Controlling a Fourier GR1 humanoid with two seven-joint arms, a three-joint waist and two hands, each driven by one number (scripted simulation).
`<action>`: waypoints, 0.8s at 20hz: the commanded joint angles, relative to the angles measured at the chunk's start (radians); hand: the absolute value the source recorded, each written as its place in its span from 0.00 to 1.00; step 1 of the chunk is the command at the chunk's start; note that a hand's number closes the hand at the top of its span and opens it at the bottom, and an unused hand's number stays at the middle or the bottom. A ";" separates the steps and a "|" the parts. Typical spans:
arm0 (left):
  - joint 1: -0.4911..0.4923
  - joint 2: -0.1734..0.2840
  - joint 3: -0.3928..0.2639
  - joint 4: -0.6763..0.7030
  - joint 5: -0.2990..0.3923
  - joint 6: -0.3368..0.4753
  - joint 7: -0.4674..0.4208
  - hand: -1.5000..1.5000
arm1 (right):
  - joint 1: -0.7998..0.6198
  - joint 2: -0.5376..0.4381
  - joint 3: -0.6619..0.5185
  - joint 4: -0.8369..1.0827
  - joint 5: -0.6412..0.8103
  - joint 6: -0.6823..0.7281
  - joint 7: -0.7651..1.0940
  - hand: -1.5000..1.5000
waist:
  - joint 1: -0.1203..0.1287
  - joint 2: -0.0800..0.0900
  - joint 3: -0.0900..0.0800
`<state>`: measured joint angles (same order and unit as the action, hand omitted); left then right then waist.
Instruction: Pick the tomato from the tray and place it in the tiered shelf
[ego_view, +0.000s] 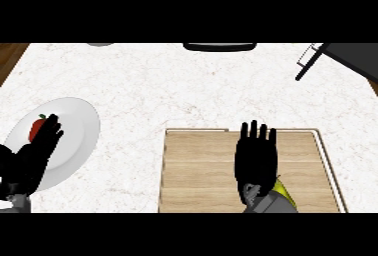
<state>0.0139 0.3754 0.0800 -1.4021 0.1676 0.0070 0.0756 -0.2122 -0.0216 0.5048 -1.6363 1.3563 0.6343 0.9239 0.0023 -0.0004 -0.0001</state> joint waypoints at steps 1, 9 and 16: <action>0.061 0.030 0.051 -0.043 0.023 -0.061 -0.017 0.50 | 0.071 -0.051 -0.016 -0.004 0.016 -0.055 -0.020 0.00 | 0.001 -0.001 0.000; 0.010 -0.029 0.040 -0.001 -0.043 -0.025 -0.012 0.50 | 0.128 -0.043 -0.040 -0.053 0.013 -0.022 -0.058 1.00 | -0.002 -0.001 0.000; -0.008 -0.041 0.039 -0.036 -0.050 -0.036 0.035 0.50 | 0.049 -0.051 -0.029 0.031 0.079 -0.081 -0.102 1.00 | 0.001 0.000 0.000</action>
<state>0.0011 0.3405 0.1193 -1.4009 0.1247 -0.0266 0.0850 -0.1627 -0.0271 0.4726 -1.6494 1.3979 0.5778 0.8397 0.0047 -0.0137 -0.0088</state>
